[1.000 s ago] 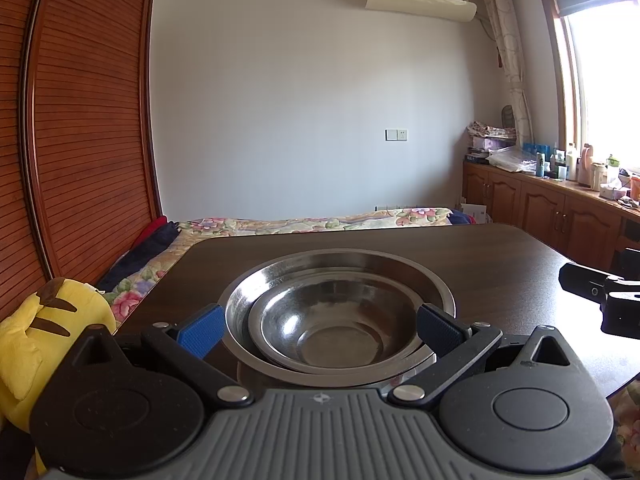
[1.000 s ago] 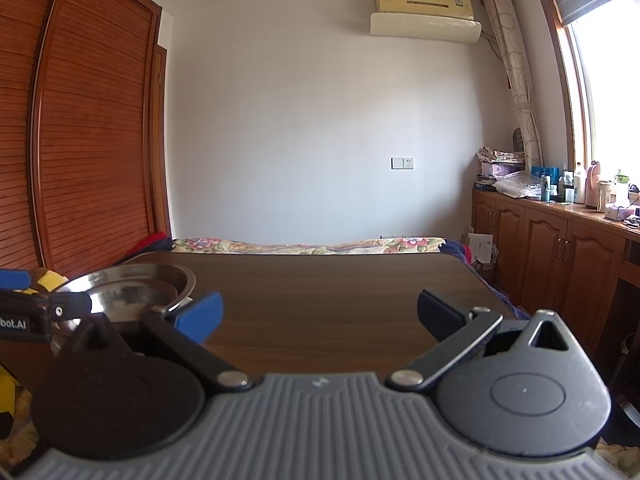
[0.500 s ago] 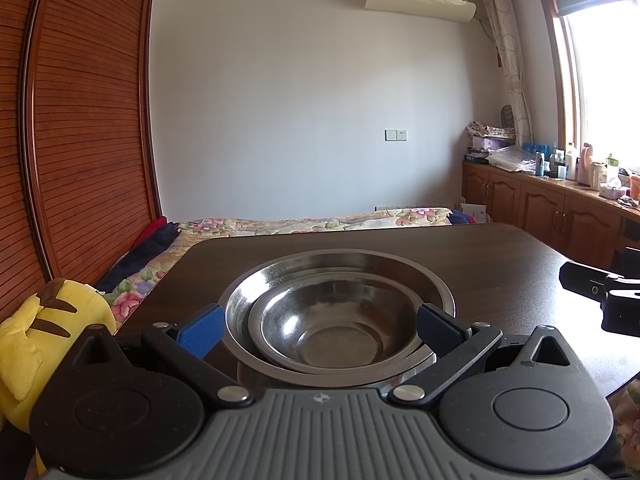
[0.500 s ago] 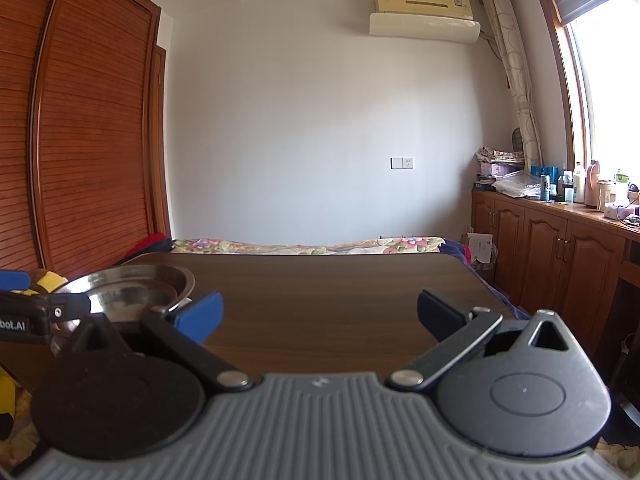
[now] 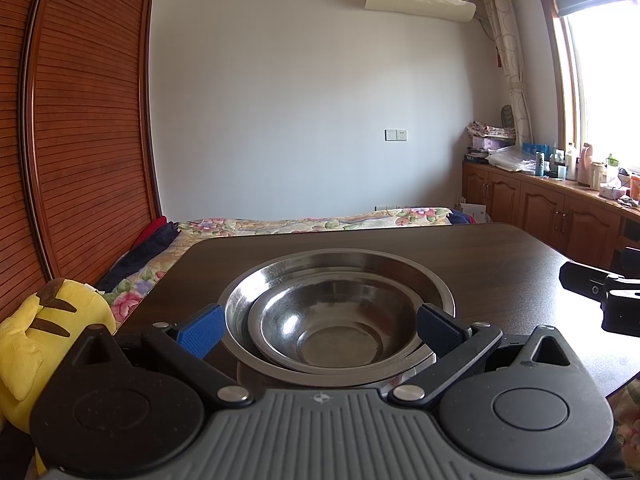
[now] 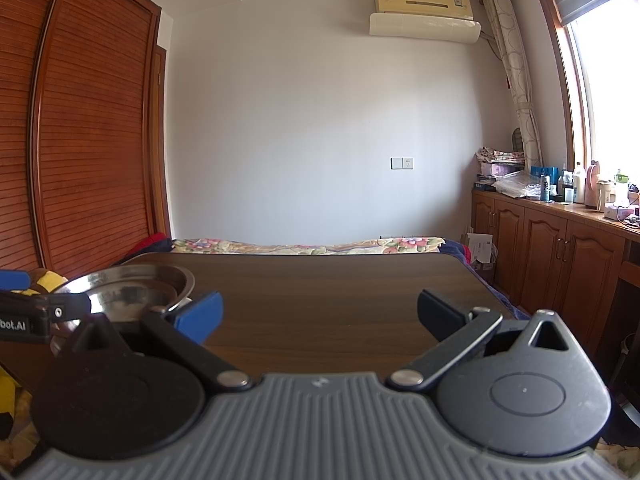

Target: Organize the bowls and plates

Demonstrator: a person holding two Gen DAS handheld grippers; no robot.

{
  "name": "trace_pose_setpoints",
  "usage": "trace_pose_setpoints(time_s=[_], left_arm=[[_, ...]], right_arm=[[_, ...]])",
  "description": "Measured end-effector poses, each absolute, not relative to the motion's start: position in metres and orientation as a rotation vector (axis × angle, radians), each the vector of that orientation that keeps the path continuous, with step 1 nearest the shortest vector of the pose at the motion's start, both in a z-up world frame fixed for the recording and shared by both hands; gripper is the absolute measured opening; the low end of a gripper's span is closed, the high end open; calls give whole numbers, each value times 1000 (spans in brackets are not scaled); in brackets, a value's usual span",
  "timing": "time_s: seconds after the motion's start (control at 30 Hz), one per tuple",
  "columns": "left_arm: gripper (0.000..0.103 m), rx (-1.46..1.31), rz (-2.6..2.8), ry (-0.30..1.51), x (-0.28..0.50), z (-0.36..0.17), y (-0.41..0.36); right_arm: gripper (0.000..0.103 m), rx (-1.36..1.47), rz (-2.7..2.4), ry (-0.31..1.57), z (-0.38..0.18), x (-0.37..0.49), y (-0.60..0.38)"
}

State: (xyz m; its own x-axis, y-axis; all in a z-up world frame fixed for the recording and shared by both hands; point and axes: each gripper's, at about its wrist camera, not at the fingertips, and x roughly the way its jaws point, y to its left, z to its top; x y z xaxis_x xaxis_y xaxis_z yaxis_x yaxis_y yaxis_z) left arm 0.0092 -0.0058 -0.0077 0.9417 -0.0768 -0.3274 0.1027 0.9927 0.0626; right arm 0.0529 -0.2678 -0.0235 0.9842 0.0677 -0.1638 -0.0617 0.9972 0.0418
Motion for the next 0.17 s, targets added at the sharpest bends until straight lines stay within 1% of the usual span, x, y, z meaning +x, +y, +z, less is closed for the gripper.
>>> trace_pose_setpoints(time_s=[0.17], left_arm=[[103, 80, -93, 331, 10, -8, -6]], right_arm=[[103, 35, 65, 166, -24, 53, -268]])
